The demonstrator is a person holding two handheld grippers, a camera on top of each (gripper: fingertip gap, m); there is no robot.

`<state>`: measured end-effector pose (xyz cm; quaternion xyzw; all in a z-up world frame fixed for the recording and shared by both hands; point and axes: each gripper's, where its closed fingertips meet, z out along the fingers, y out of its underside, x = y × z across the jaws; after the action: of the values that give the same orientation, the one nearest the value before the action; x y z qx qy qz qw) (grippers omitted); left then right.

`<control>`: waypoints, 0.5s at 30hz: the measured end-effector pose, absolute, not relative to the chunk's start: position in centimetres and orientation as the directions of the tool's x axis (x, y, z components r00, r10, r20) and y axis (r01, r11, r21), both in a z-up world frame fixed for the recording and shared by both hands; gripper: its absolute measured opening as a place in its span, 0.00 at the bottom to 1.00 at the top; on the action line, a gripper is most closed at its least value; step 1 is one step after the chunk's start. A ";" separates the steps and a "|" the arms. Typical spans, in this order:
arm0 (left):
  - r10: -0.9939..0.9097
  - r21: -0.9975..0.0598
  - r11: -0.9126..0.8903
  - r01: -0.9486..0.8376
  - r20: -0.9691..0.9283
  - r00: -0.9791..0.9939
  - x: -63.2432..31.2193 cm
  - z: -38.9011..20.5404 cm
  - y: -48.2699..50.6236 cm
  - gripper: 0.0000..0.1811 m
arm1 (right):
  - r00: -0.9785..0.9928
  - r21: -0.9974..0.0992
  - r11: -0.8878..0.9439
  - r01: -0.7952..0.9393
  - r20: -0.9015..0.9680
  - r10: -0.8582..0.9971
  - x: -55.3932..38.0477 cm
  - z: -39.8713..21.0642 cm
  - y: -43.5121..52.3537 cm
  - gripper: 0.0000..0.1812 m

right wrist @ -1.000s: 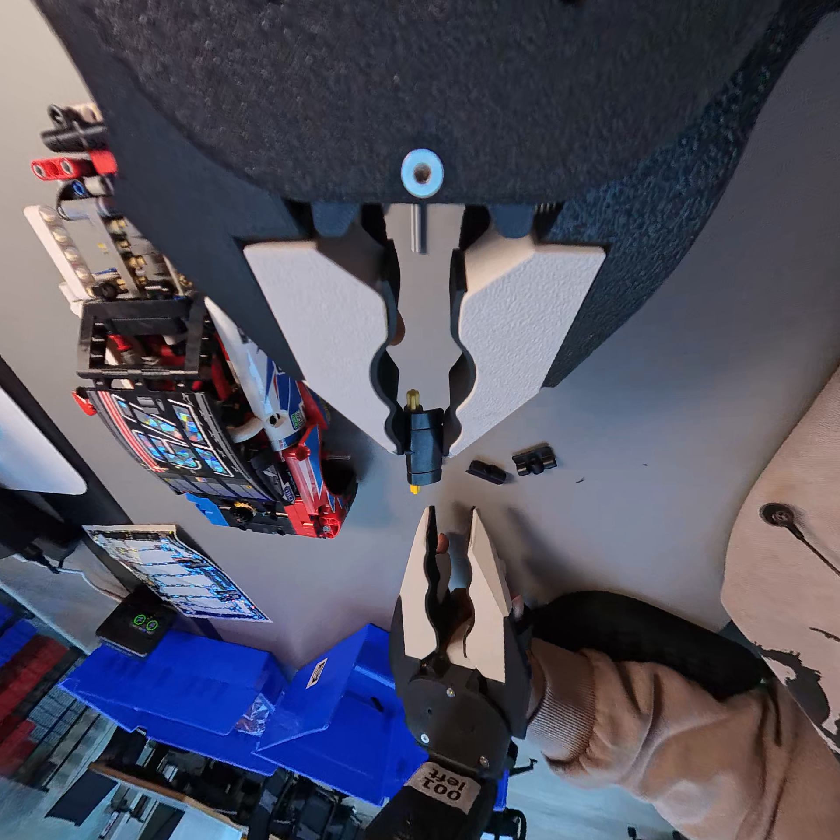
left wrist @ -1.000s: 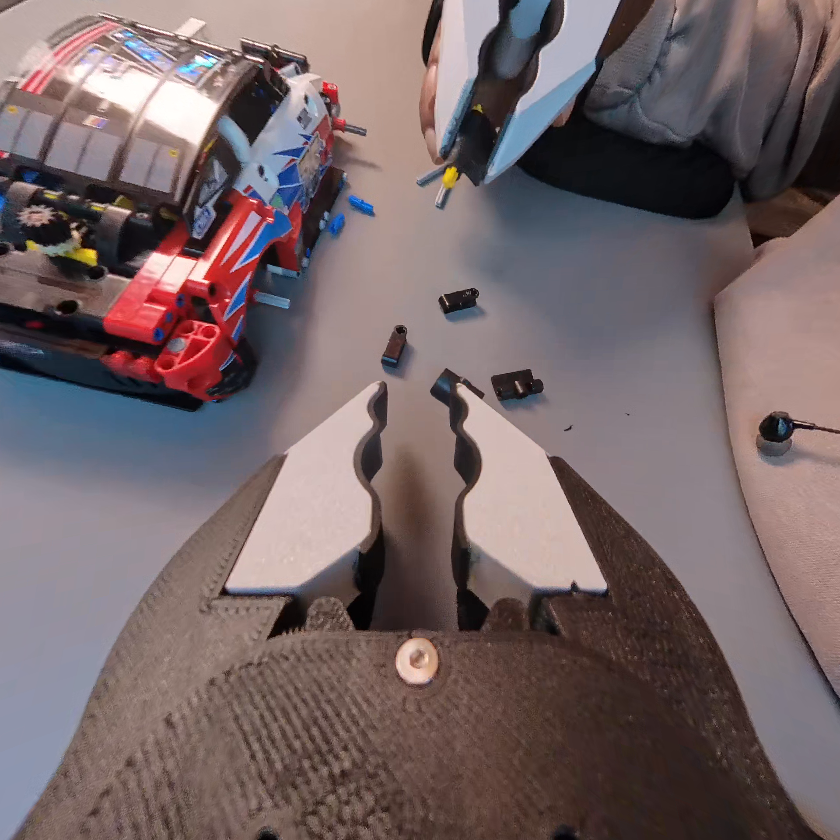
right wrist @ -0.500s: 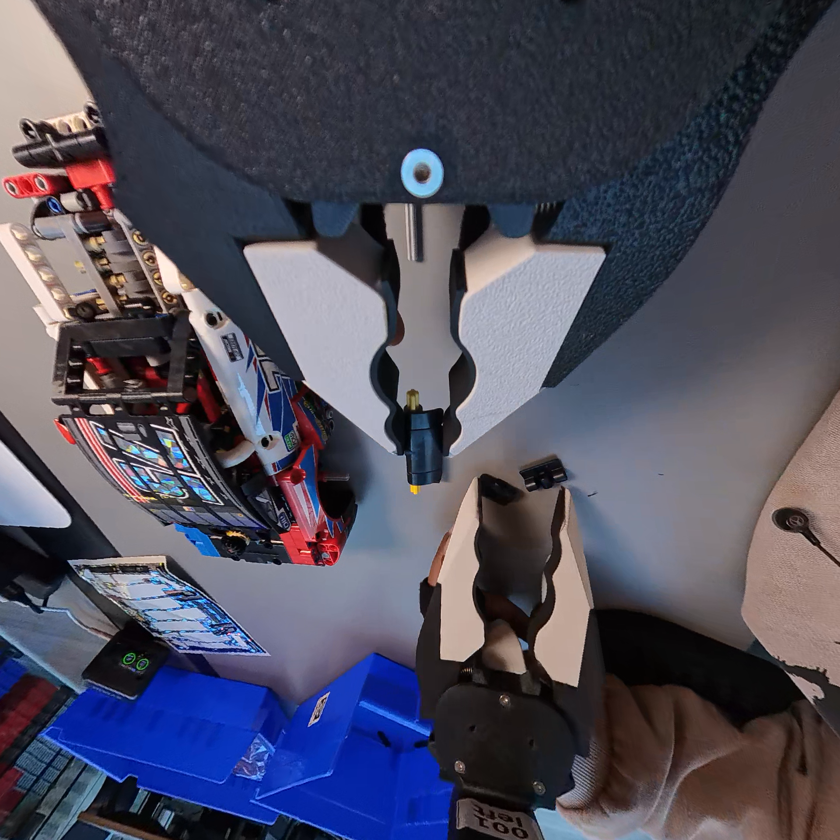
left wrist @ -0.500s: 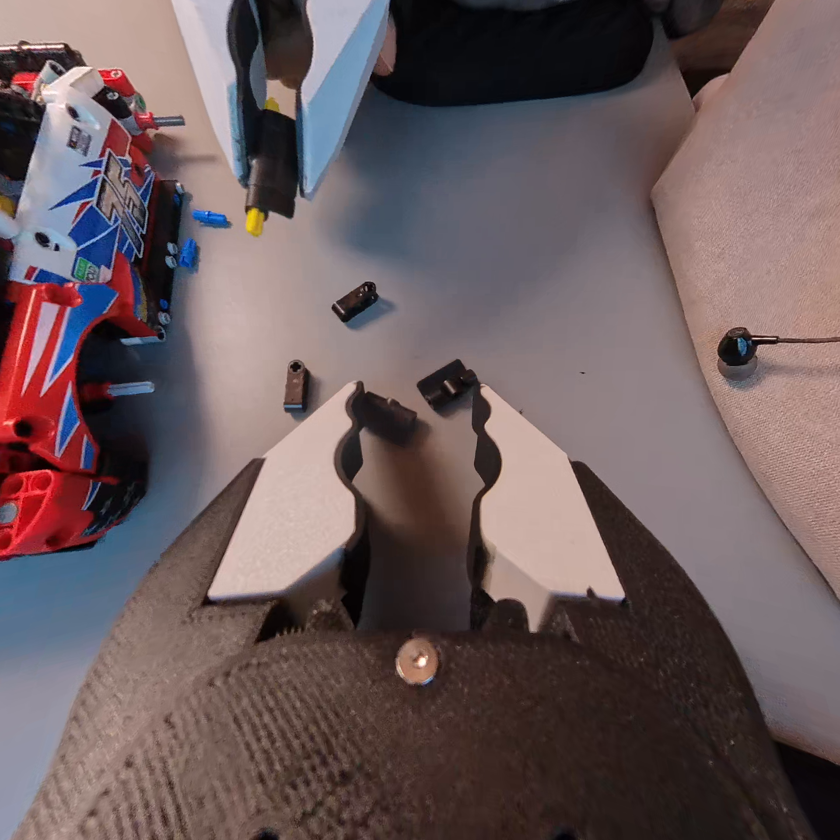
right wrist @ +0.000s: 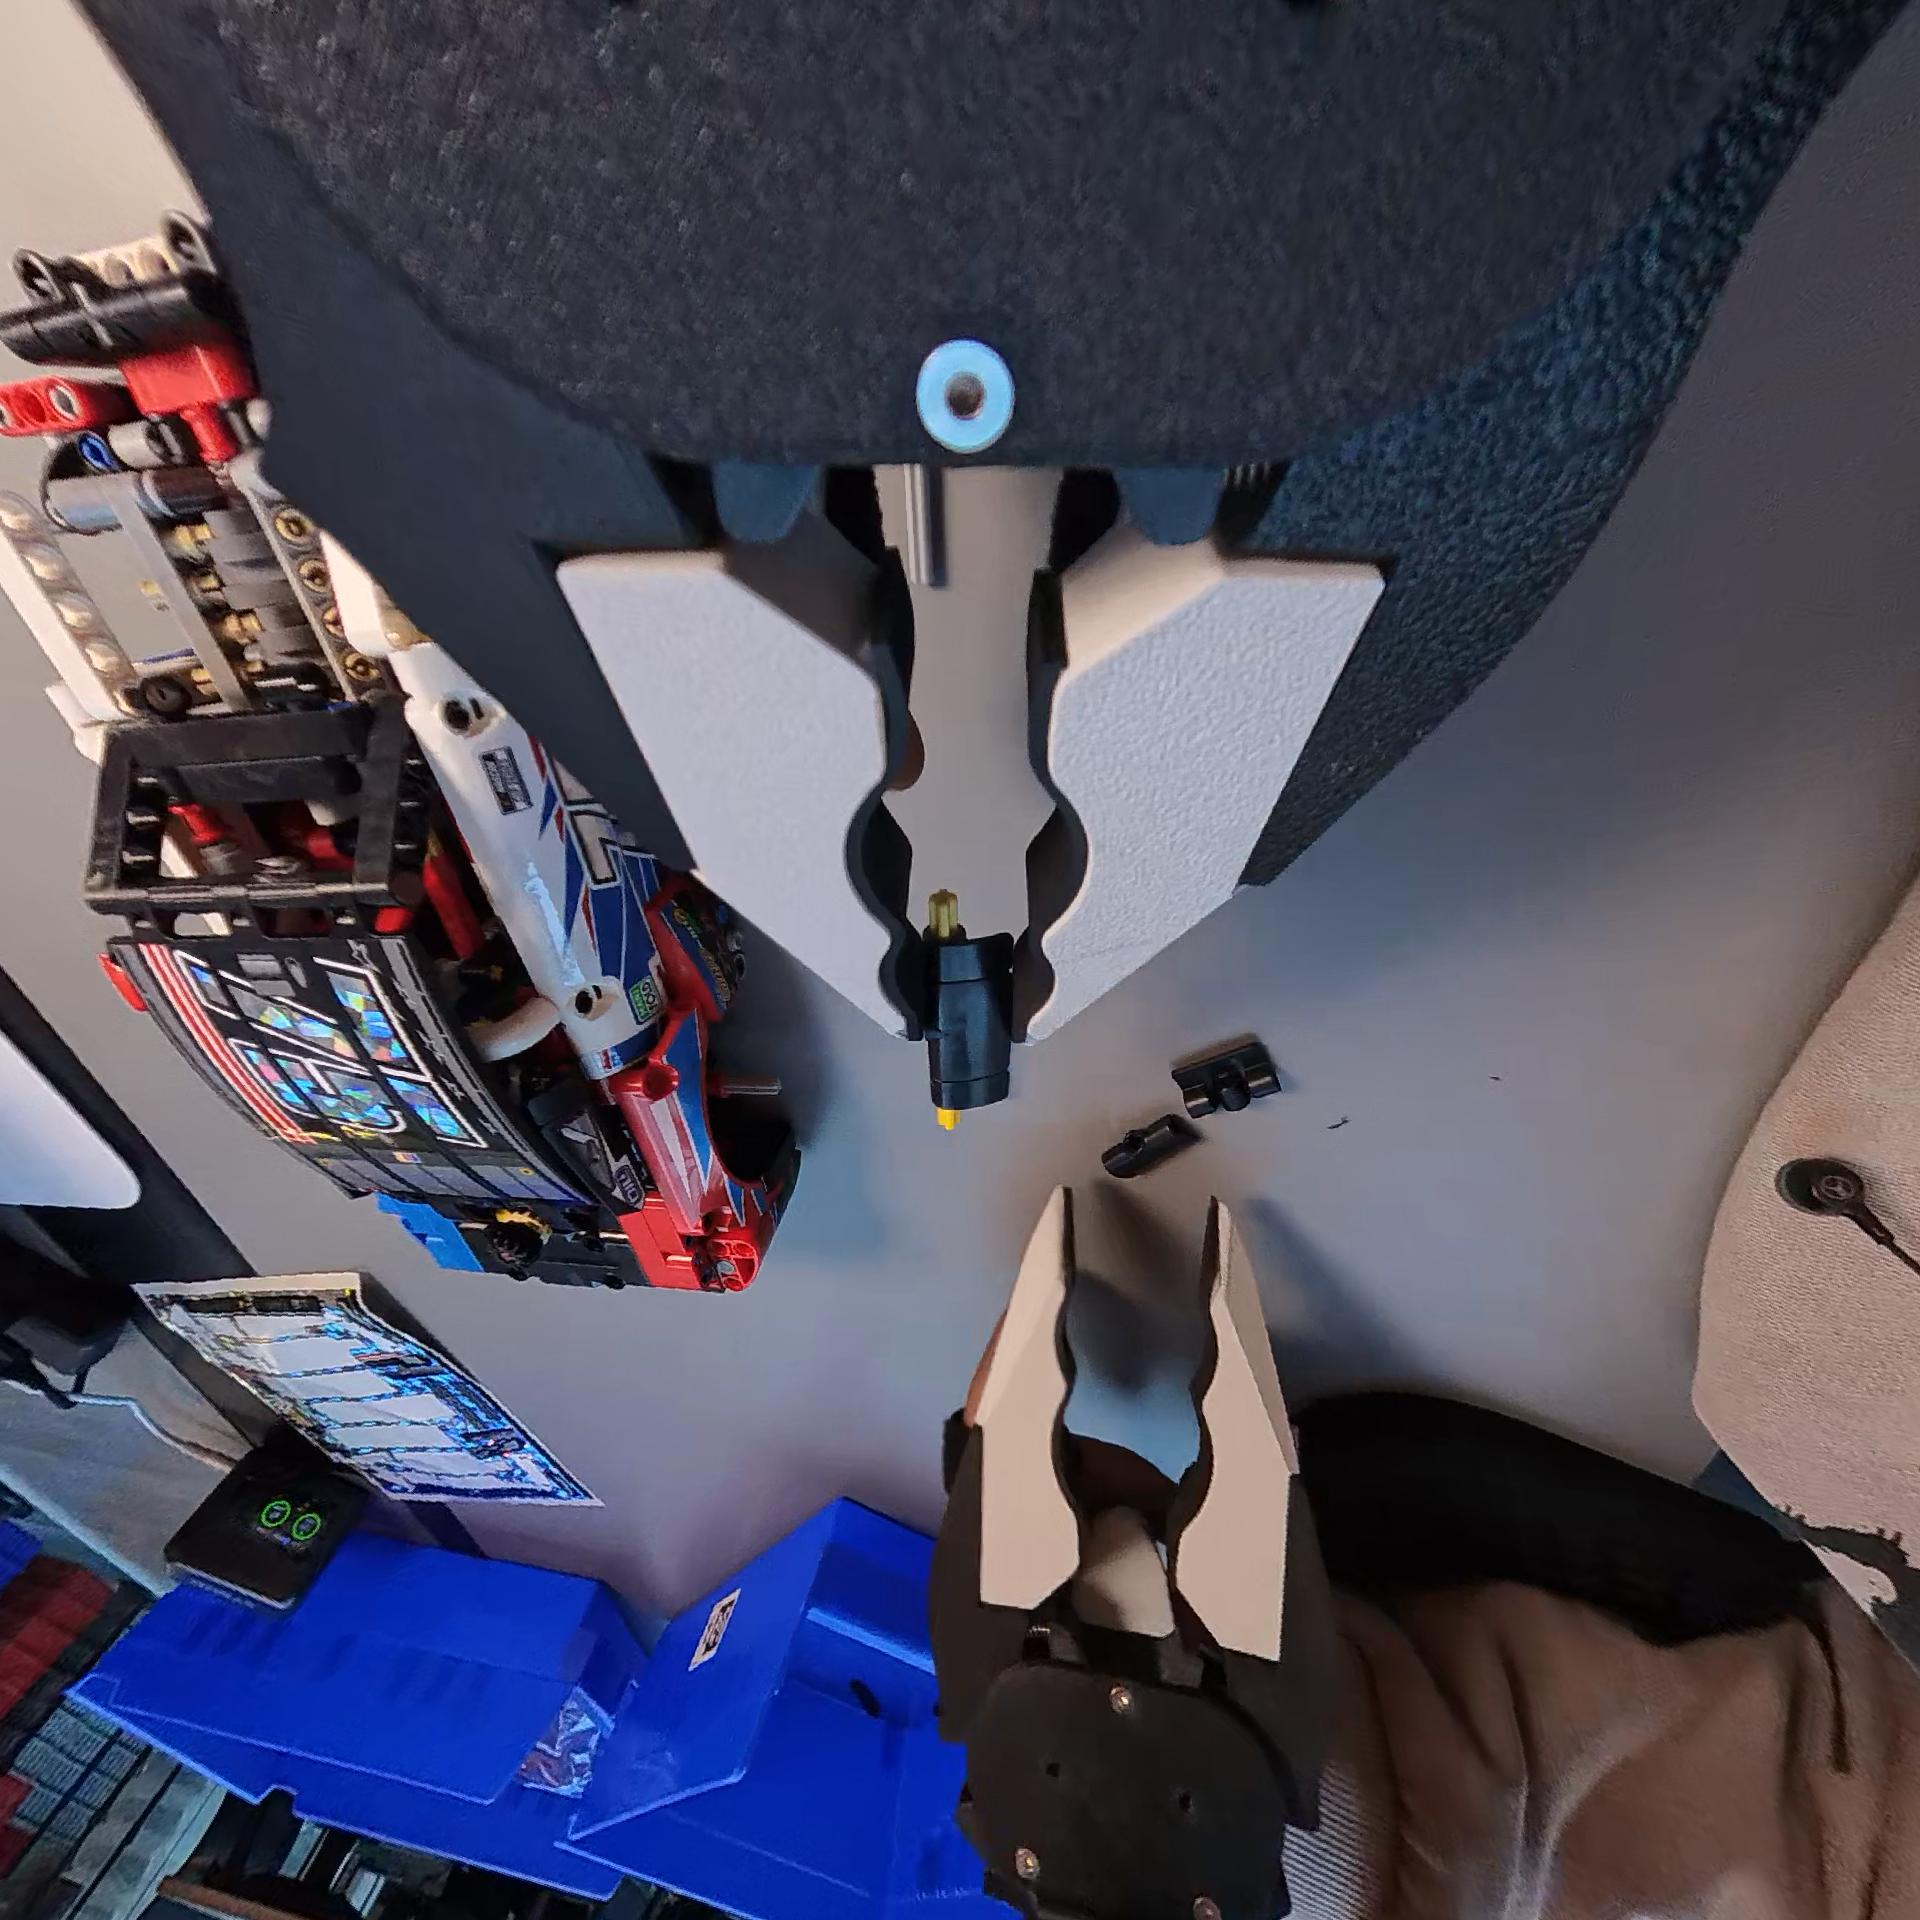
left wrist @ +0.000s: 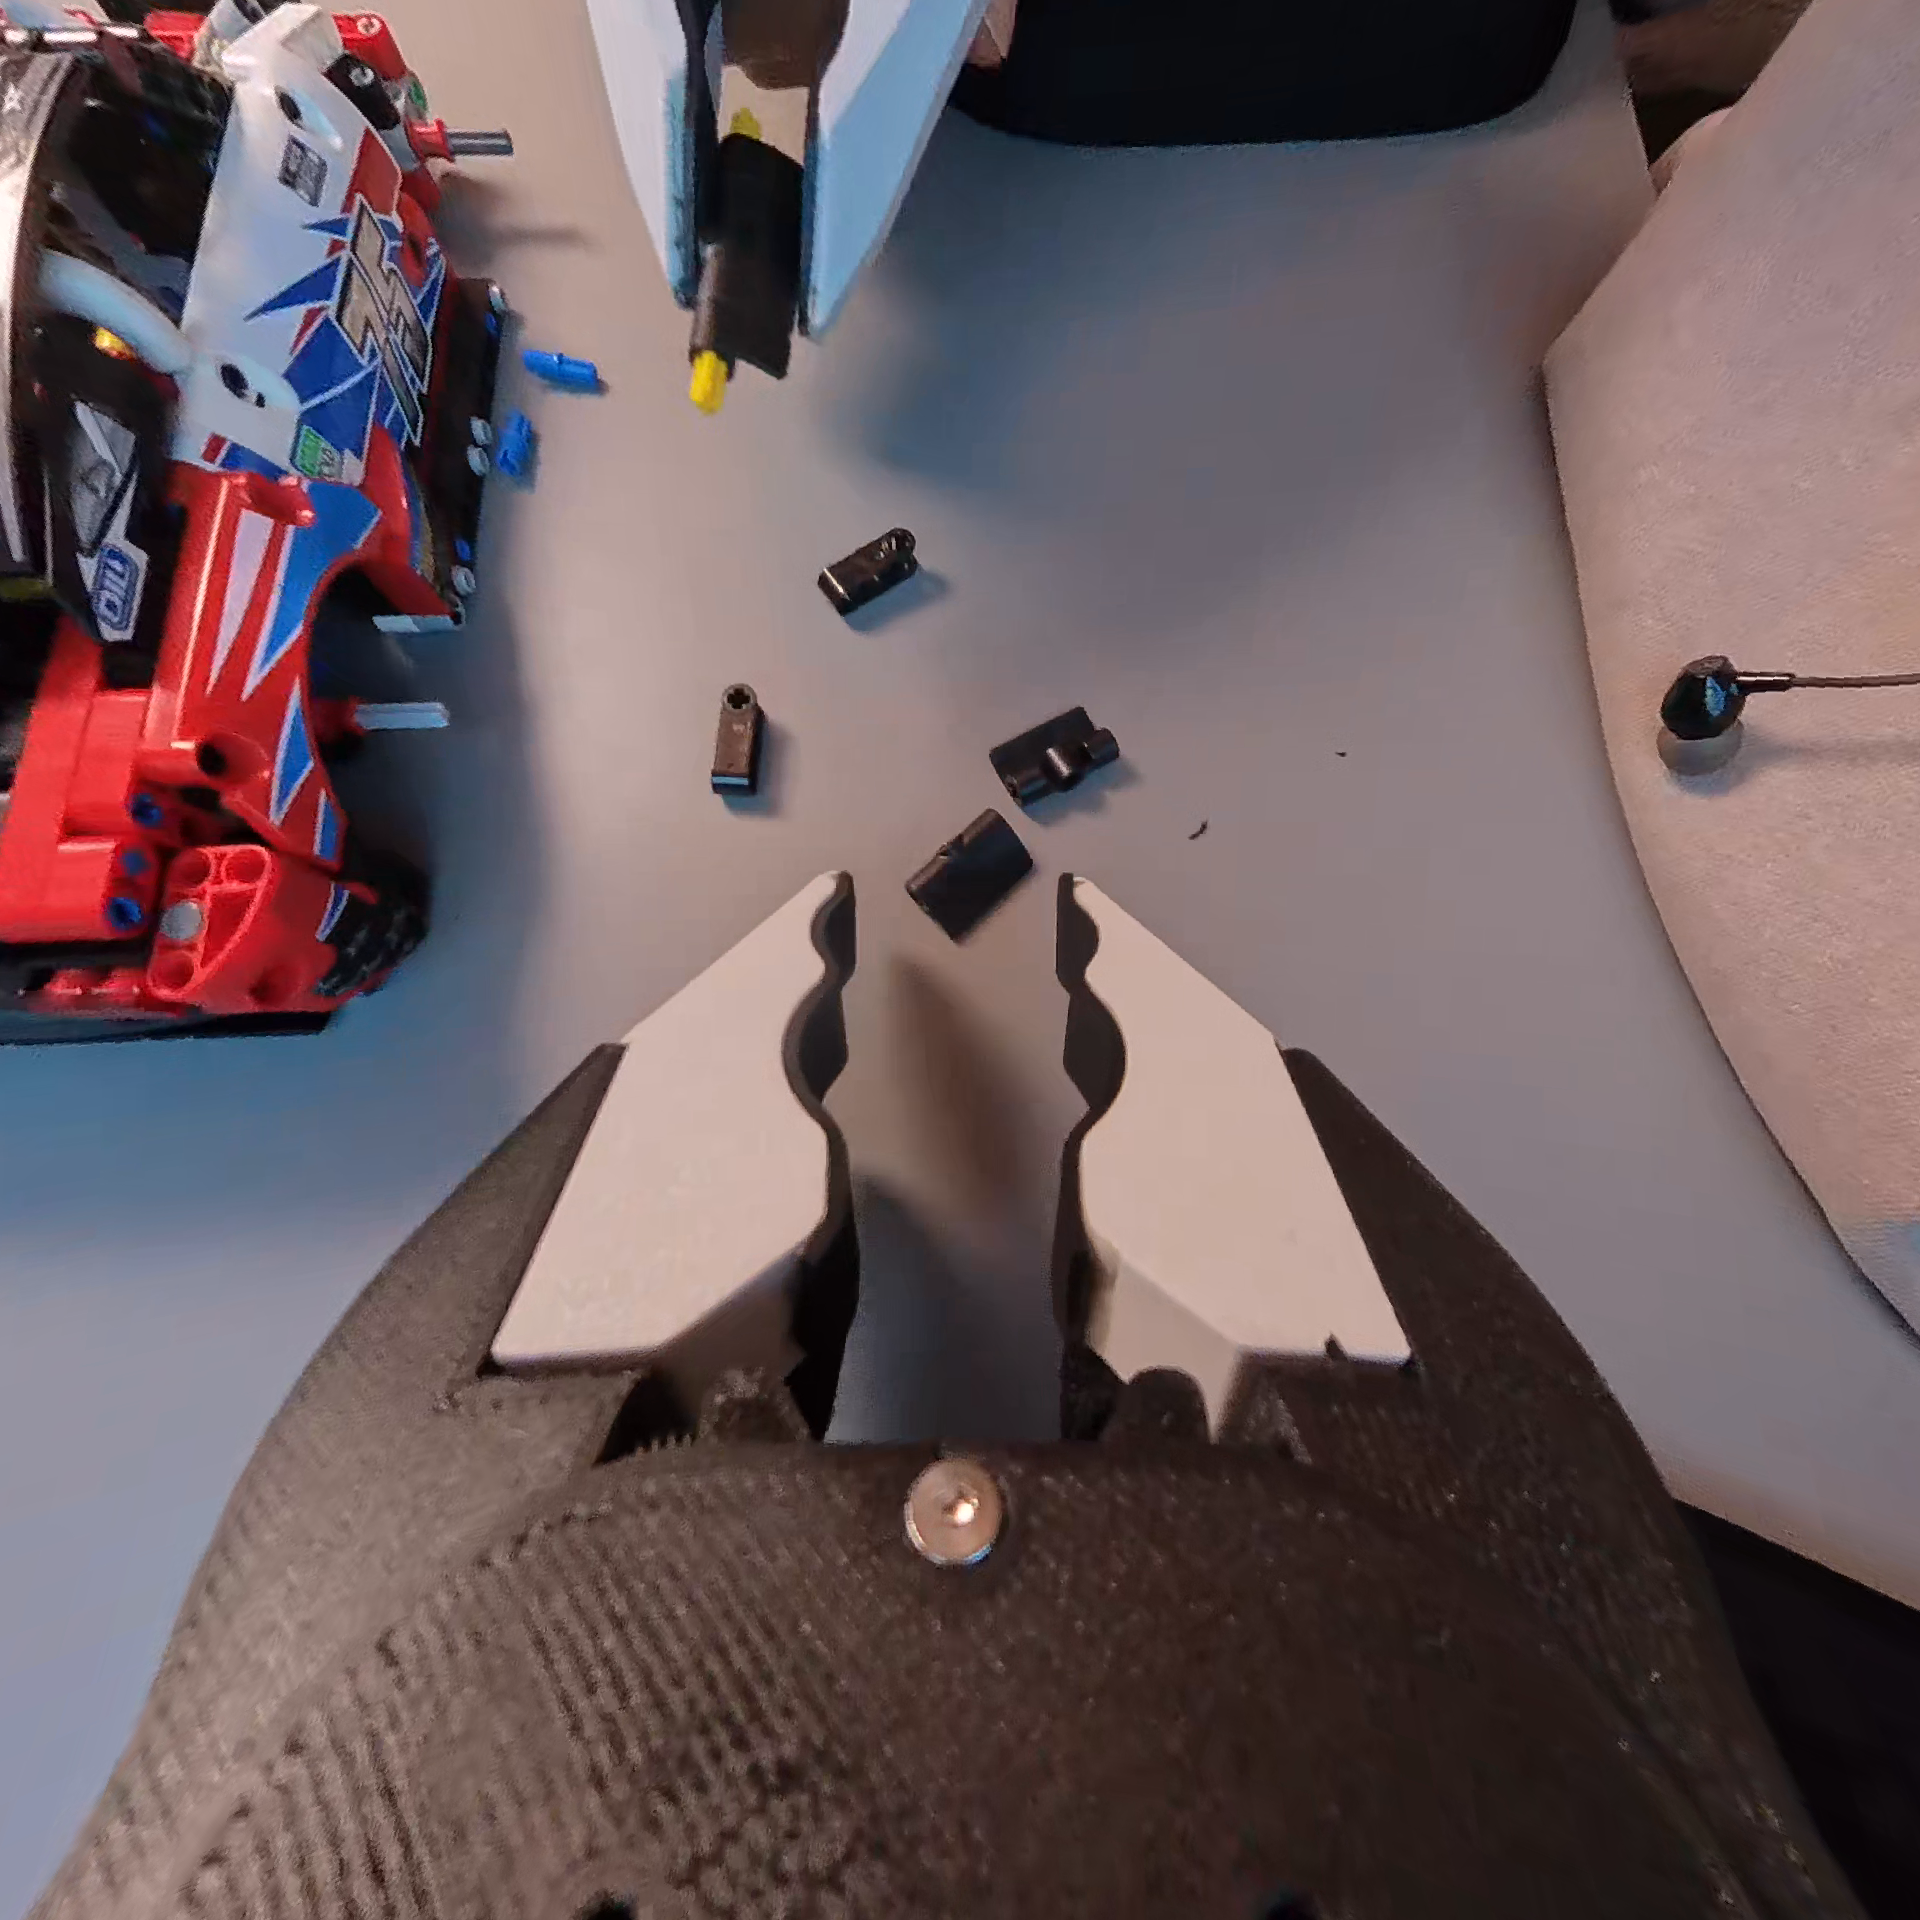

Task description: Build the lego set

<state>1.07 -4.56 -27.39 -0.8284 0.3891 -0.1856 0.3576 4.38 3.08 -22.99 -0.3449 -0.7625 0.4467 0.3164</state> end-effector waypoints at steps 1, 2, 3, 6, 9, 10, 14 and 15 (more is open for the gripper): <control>-0.784 -0.738 -0.434 -0.517 0.026 0.620 1.2 -27.6 -4.2 0.21 | -0.567 -0.897 0.368 0.245 0.175 0.805 4.4 -23.1 2.9 0.07; -0.795 -0.731 -0.431 -0.529 0.030 0.606 1.4 -27.9 -4.2 0.21 | -0.572 -0.895 0.373 0.246 0.176 0.801 4.4 -23.2 2.7 0.07; -0.806 -0.718 -0.435 -0.544 0.040 0.591 1.5 -28.3 -4.2 0.20 | -0.576 -0.893 0.376 0.246 0.177 0.798 4.5 -23.3 2.6 0.07; -0.829 -0.712 -0.414 -0.568 0.037 0.558 2.1 -28.6 -4.4 0.14 | -0.590 -0.891 0.383 0.245 0.177 0.788 4.6 -23.4 2.1 0.07; -0.832 -0.698 -0.409 -0.587 0.020 0.555 2.2 -28.6 -4.7 0.10 | -0.600 -0.892 0.382 0.243 0.172 0.782 4.7 -23.4 1.8 0.07; -0.830 -0.695 -0.403 -0.596 0.004 0.558 2.2 -28.6 -4.8 0.09 | -0.602 -0.893 0.380 0.241 0.170 0.780 4.7 -23.4 1.7 0.07; -0.812 -0.694 -0.406 -0.594 -0.025 0.584 2.1 -28.5 -4.8 0.08 | -0.607 -0.898 0.371 0.237 0.161 0.778 4.7 -23.3 1.4 0.07; -0.807 -0.698 -0.409 -0.587 -0.024 0.590 2.1 -28.6 -4.9 0.07 | -0.608 -0.898 0.371 0.238 0.160 0.778 4.7 -23.3 1.4 0.07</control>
<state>2.07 -4.88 -28.55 -0.8238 0.4231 -0.1607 0.3413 4.73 1.40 -23.31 -0.3285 -0.7728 0.4547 0.2969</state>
